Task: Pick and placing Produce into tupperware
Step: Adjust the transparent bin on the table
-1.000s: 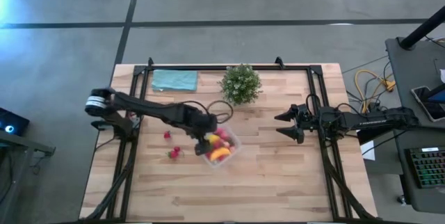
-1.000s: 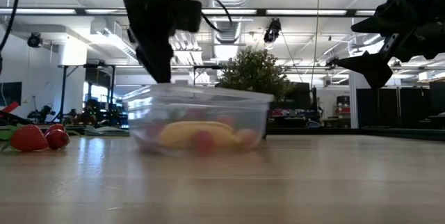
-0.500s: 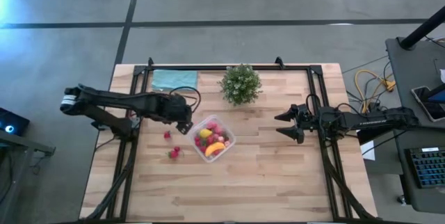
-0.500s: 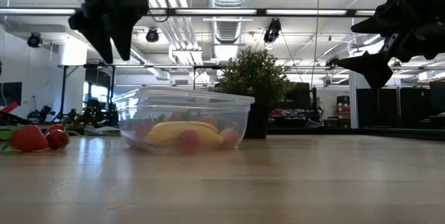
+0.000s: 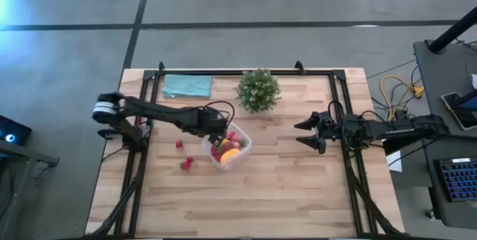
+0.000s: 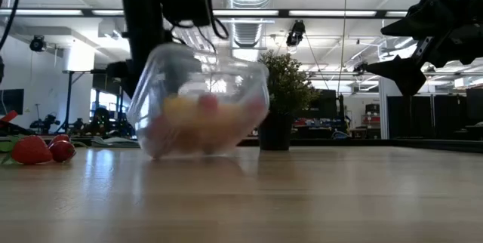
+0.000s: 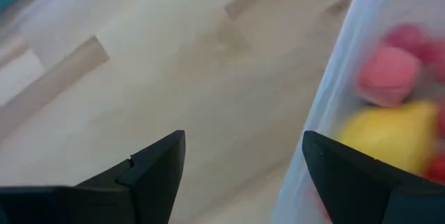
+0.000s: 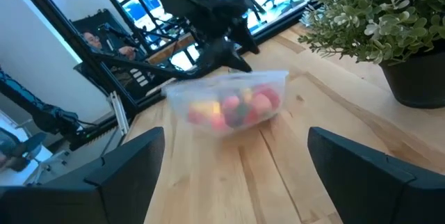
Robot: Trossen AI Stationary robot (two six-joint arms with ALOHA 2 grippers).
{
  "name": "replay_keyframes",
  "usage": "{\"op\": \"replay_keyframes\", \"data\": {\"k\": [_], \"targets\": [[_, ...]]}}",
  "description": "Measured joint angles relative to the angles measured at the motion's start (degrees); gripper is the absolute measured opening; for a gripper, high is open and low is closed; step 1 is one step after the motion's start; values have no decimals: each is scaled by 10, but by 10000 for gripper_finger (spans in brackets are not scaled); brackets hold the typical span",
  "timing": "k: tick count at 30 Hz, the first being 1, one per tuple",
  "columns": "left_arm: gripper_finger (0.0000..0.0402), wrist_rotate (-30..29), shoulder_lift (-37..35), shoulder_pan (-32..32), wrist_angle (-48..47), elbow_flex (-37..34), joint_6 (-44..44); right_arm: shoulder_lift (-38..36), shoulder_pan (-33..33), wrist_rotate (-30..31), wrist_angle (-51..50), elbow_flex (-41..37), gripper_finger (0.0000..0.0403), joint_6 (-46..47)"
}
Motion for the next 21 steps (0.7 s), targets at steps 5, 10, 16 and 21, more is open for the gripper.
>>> {"op": "replay_keyframes", "data": {"k": [5, 10, 16, 21], "targets": [[276, 1, 36, 1, 23, 29, 32, 0, 0, 0, 0, 0, 349, 0], [276, 0, 26, 2, 15, 50, 61, 0, 0, 0, 0, 0, 348, 0], [276, -7, 6, 2, 18, 46, 75, 0, 0, 0, 0, 0, 347, 0], [276, -6, 5, 4, 25, 51, 73, 0, 0, 0, 0, 0, 349, 0]]}}
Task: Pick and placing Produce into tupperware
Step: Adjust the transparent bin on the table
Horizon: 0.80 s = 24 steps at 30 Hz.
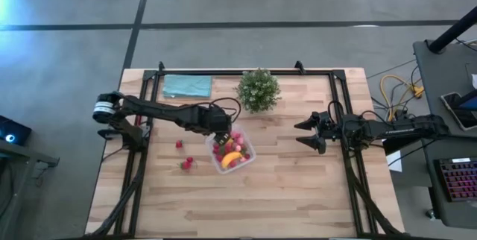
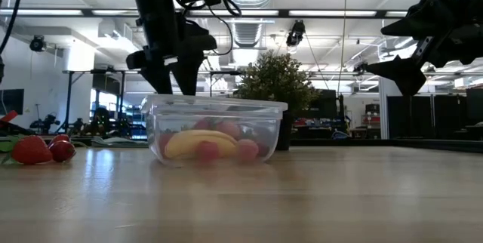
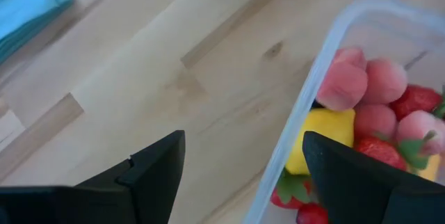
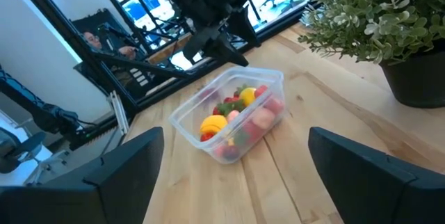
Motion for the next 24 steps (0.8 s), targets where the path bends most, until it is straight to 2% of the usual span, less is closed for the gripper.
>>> {"op": "replay_keyframes", "data": {"k": [5, 11, 16, 18, 24], "targets": [[276, -14, 0, 24, 5, 2, -6, 0, 0, 0, 0, 0, 345, 0], [276, -13, 0, 74, 7, -2, -63, 0, 0, 0, 0, 0, 350, 0], [276, 39, 10, 106, 30, -8, -62, 0, 0, 0, 0, 0, 346, 0], [276, 51, 24, 108, 30, -10, -61, 0, 0, 0, 0, 0, 345, 0], [276, 139, 66, 98, 70, -10, -35, 0, 0, 0, 0, 0, 350, 0]]}}
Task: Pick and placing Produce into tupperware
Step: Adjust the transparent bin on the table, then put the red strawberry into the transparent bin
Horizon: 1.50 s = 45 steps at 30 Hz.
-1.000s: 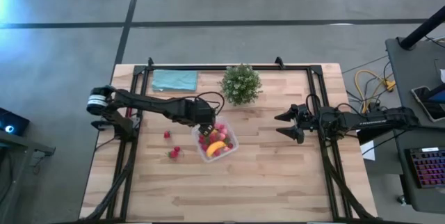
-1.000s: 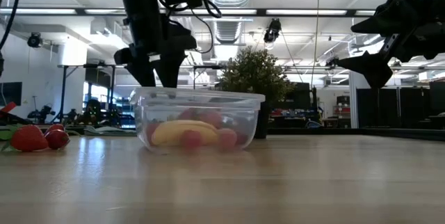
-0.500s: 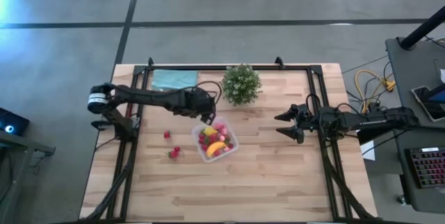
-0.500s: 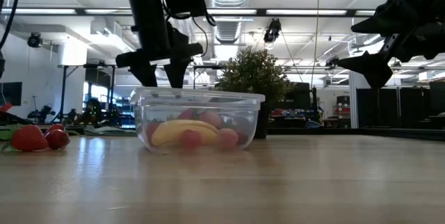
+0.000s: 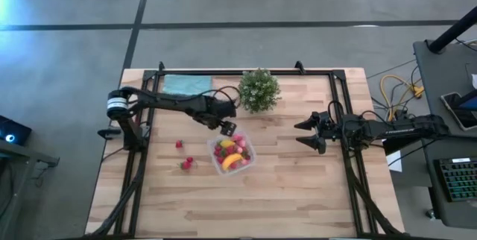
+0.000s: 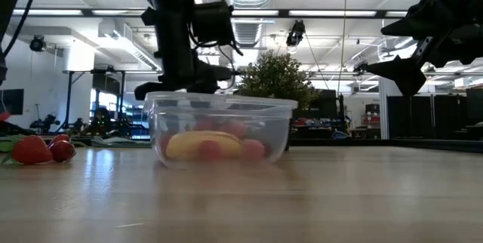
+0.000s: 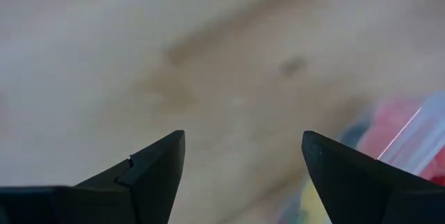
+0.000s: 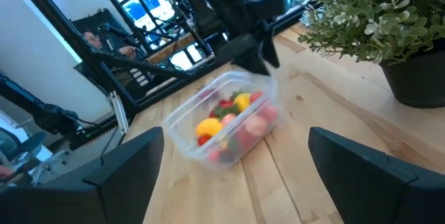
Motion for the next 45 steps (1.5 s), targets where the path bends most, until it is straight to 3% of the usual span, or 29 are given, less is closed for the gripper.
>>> {"op": "replay_keyframes", "data": {"k": [5, 9, 15, 21, 34, 41, 45], "targets": [[276, 22, 3, -22, 15, 16, 43, 0, 0, 0, 0, 0, 345, 0], [276, -2, -24, -24, -7, 15, 68, 0, 0, 0, 0, 0, 348, 0], [276, -69, -74, -23, -167, 6, 181, 0, 0, 0, 0, 0, 348, 0], [276, -60, -144, -27, -272, -38, 276, 0, 0, 0, 1, 0, 347, 0], [276, 12, -388, -59, -184, -239, 243, 0, 0, 0, 0, 0, 348, 0], [276, 74, -420, -68, -170, -313, 242, 0, 0, 0, 0, 0, 346, 0], [276, 65, -405, -68, -158, -321, 243, 0, 0, 0, 0, 0, 346, 0]]}}
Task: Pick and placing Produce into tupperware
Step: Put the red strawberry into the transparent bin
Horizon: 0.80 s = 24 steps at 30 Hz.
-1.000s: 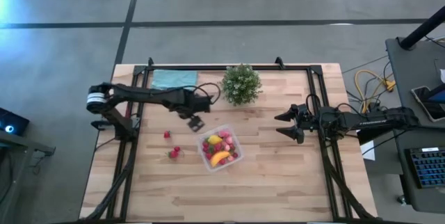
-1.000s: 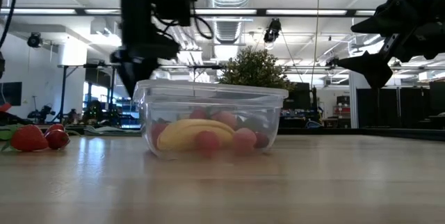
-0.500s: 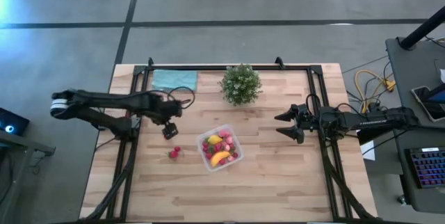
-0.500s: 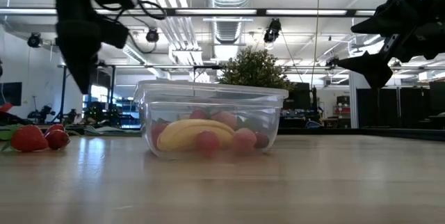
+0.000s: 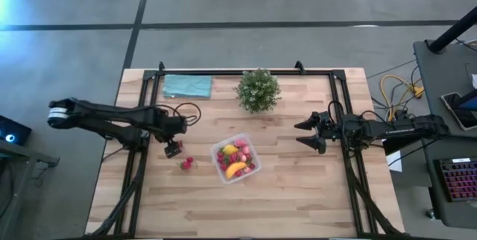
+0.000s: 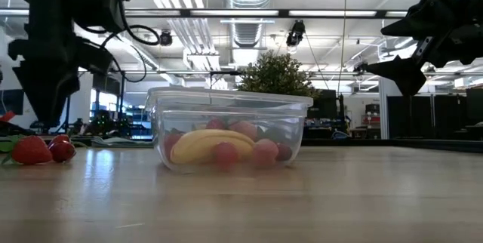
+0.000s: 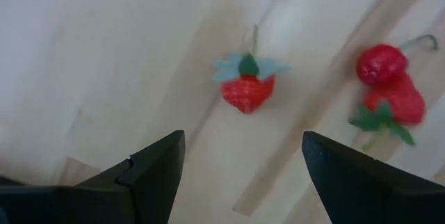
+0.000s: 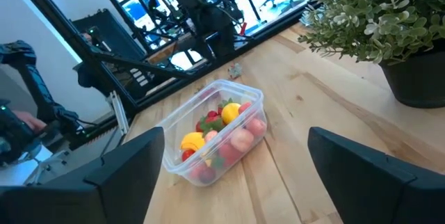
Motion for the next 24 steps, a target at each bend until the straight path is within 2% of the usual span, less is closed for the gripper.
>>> {"op": "replay_keyframes", "data": {"k": [8, 20, 24], "targets": [[276, -15, 44, 0, 98, -21, 5, 0, 0, 0, 0, 0, 347, 0], [276, -21, 157, 0, 95, -18, -1, 0, 0, 0, 0, 0, 347, 0], [276, -14, 188, 0, 86, -2, -31, 0, 0, 0, 0, 0, 346, 0]]}}
